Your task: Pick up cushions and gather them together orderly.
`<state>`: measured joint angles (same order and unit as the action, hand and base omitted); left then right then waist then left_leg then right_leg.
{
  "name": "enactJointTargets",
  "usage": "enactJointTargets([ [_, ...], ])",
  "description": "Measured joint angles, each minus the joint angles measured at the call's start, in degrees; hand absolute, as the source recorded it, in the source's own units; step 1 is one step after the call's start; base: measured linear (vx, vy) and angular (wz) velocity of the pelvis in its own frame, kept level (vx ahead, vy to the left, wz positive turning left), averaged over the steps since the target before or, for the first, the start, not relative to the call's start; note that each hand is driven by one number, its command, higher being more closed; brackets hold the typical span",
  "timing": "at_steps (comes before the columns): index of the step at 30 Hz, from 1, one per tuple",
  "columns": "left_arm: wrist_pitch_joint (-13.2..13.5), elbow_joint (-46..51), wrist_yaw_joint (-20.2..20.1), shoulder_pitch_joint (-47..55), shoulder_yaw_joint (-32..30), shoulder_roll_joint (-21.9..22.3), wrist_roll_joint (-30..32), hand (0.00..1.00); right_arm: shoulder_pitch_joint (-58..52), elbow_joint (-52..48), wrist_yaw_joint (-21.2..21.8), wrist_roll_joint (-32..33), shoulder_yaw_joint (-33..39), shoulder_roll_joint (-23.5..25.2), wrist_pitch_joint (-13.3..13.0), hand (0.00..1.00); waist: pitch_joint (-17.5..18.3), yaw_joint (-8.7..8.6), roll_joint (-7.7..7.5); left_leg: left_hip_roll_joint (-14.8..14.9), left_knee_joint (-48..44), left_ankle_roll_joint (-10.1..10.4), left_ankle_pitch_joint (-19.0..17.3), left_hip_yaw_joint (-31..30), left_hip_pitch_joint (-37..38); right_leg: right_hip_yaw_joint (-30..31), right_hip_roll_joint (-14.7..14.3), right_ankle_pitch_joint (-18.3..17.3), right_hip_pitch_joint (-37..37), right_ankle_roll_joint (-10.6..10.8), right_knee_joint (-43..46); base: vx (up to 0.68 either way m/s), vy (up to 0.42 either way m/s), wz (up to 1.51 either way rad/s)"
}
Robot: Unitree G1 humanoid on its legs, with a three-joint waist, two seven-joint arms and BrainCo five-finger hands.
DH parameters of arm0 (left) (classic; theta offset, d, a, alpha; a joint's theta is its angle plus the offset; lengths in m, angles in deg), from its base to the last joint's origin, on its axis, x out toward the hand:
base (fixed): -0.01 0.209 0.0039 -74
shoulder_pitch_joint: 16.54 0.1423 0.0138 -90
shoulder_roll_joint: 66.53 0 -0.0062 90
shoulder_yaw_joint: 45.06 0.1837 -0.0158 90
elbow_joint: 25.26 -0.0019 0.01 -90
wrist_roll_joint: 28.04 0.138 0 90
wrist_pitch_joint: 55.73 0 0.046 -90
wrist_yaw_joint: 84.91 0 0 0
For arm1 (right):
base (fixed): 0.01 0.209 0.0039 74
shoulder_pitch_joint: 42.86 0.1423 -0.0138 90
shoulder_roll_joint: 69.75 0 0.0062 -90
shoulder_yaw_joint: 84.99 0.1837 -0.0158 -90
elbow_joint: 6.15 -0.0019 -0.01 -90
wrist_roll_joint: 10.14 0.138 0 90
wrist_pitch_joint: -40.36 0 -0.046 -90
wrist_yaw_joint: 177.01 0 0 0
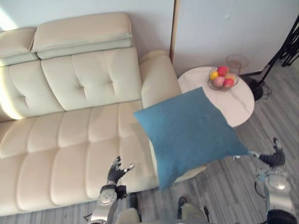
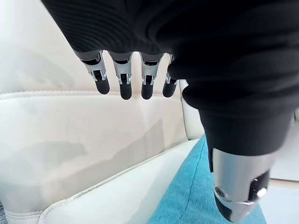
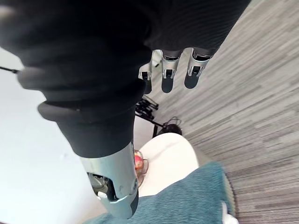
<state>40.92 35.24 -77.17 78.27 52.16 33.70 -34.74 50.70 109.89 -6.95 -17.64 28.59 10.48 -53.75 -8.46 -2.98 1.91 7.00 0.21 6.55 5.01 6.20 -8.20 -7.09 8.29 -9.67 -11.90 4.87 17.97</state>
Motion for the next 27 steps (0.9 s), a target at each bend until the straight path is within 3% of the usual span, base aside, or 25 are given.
enactJointTargets([
  [6, 0.3, 0.5, 1.2, -11.3, 4.6, 1.1, -0.5, 0.00, 17.0, 12.3, 0.1, -0.3, -10.8, -8.6, 0.5, 0.00, -5.7, -0.43, 1.32, -1.3, 5.2, -0.5, 4.9, 0.1, -4.6, 0.9, 1.3, 0.5, -9.3, 0.2, 4.9, -0.17, 0.015, 0.06],
  [13, 0.8, -3.2, 2.9, -29.8, 8.4, 1.0, -2.9, 0.00, 34.5, 22.5, 0.1, 2.5, -19.0, -11.4, 2.0, 0.00, -12.2, -1.41, 2.32, -2.3, 5.3, -1.5, 7.6, 0.4, -9.5, 1.4, 2.6, 2.6, -14.9, 0.7, 6.3, -0.05, 0.009, 0.00],
  [14, 0.9, -4.8, 3.5, -33.7, 8.7, 1.1, -2.9, 1.00, 37.4, 22.8, 0.1, 3.0, -20.6, -11.5, 2.3, 1.00, -12.9, -1.49, 2.31, -2.3, 5.3, -1.6, 8.0, 0.5, -10.4, 1.9, 2.6, 2.9, -16.1, 0.7, 6.5, -0.03, 0.013, -0.05],
  [18, 1.2, -9.7, 5.2, -44.9, 9.1, 1.1, -6.1, 1.00, 46.2, 23.1, 0.0, 5.0, -27.1, -11.0, 2.4, 1.00, -15.2, -1.53, 2.69, -2.3, 5.3, -1.5, 8.8, 1.8, -12.6, 3.0, 2.5, 4.1, -19.3, 0.5, 6.6, -0.03, -0.010, -0.15],
  [22, 1.5, -10.4, 7.4, -48.1, 9.9, 0.3, -9.8, 1.00, 47.9, 22.2, -0.1, 6.0, -28.2, -10.4, 2.4, 1.00, -15.3, -1.50, 2.81, -1.8, 5.5, -1.3, 8.9, 2.0, -13.5, 3.6, 2.0, 4.4, -20.3, 0.3, 6.6, 0.01, -0.054, -0.09],
  [23, 2.2, -10.3, 10.1, -48.6, 10.4, 0.0, -12.9, 1.00, 43.1, 9.2, -1.3, 8.7, -28.2, -9.2, 2.1, 1.00, -15.3, -1.97, 2.80, -1.4, 5.6, -1.0, 8.6, 2.5, -13.6, 3.7, 1.7, 4.5, -20.6, 0.2, 6.6, 0.07, -0.083, -0.08],
  [27, 2.4, -7.8, 10.3, -48.3, 11.0, 0.0, -12.9, 1.00, 39.1, 4.1, -1.7, 10.3, -27.3, -8.3, 0.6, 1.00, -15.2, -2.14, 2.79, -1.4, 5.3, -1.2, 8.9, 2.5, -13.4, 3.7, 1.7, 4.5, -20.4, 0.2, 6.7, 0.05, -0.044, -0.01],
])
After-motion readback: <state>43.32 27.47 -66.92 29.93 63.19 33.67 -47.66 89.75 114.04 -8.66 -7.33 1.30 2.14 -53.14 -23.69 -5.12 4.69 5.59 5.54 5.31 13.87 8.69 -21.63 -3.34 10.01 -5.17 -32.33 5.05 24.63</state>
